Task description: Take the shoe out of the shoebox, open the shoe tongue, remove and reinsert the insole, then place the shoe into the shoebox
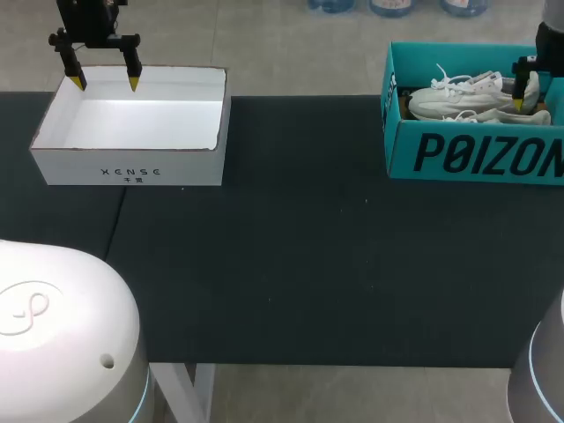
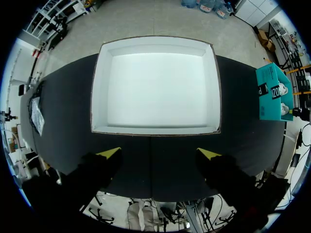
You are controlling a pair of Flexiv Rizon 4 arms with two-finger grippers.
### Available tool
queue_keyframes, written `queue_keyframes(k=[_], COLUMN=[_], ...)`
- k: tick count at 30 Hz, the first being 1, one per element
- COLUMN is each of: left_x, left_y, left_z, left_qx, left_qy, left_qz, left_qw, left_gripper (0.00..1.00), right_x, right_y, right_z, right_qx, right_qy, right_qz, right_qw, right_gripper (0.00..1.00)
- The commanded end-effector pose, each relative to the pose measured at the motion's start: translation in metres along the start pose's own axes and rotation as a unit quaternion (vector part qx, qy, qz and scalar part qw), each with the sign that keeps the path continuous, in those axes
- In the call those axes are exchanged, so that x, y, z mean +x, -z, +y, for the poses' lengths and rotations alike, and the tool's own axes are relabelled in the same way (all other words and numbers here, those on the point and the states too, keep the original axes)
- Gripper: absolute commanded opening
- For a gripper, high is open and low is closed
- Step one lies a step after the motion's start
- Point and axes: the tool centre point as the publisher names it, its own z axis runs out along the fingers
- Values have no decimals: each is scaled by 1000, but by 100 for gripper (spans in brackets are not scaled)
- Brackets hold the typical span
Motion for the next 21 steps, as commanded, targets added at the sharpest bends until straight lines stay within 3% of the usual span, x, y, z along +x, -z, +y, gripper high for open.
queue_keyframes(k=[1,14,21], left_x=[0,0,0], left_y=[0,0,0], left_z=[0,0,0], left_qx=[0,0,0], left_qy=[0,0,0], left_qz=[0,0,0], left_qw=[1000,1000,1000], left_gripper=[100,100,100], right_x=[1,-20,-16], right_y=[-21,-56,-73], right_z=[16,8,9], right_qx=[14,12,5], right_qy=[-1,13,27], right_qz=[-3,13,0], right_qw=[1000,1000,1000], right_gripper=[100,100,100])
